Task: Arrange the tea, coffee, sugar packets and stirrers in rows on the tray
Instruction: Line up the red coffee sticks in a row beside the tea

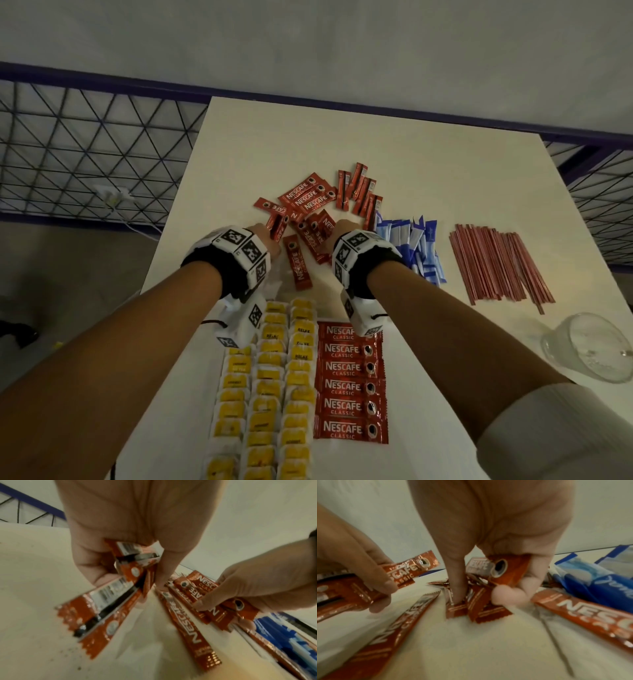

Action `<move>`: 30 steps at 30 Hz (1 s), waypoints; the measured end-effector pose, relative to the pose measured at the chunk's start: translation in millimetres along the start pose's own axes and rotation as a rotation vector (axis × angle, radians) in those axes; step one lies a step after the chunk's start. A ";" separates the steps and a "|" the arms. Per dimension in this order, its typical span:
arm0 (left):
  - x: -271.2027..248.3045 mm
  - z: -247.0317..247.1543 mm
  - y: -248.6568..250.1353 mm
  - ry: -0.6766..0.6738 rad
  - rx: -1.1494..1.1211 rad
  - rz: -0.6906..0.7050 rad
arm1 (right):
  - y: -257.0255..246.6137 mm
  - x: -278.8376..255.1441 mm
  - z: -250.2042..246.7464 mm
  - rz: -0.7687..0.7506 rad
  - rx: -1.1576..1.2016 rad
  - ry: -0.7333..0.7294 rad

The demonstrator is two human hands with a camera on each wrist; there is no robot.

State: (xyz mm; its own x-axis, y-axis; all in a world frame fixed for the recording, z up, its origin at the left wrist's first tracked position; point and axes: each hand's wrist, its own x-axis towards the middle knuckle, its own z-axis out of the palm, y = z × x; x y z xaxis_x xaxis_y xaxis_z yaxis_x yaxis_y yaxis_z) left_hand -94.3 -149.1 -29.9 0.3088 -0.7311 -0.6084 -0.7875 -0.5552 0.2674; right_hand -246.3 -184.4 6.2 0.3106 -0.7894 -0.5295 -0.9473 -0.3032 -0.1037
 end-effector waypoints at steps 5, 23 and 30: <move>-13.0 -9.3 -2.1 0.015 -0.538 -0.060 | 8.1 -11.4 -0.1 -0.066 -0.061 0.025; -138.5 4.8 36.6 -0.196 -0.999 0.220 | 12.0 -112.2 -10.2 -0.299 1.117 -0.259; -160.4 39.3 40.1 -0.266 -1.016 0.226 | 38.3 -142.7 7.5 -0.285 0.565 -0.069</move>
State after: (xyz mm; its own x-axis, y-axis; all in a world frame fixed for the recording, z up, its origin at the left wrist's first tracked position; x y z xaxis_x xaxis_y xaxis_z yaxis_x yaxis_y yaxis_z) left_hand -196.4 -38.5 49.0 -0.0109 -0.8164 -0.5774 0.0383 -0.5773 0.8156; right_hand -327.4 -79.4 71.5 0.5686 -0.6772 -0.4670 -0.7294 -0.1526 -0.6668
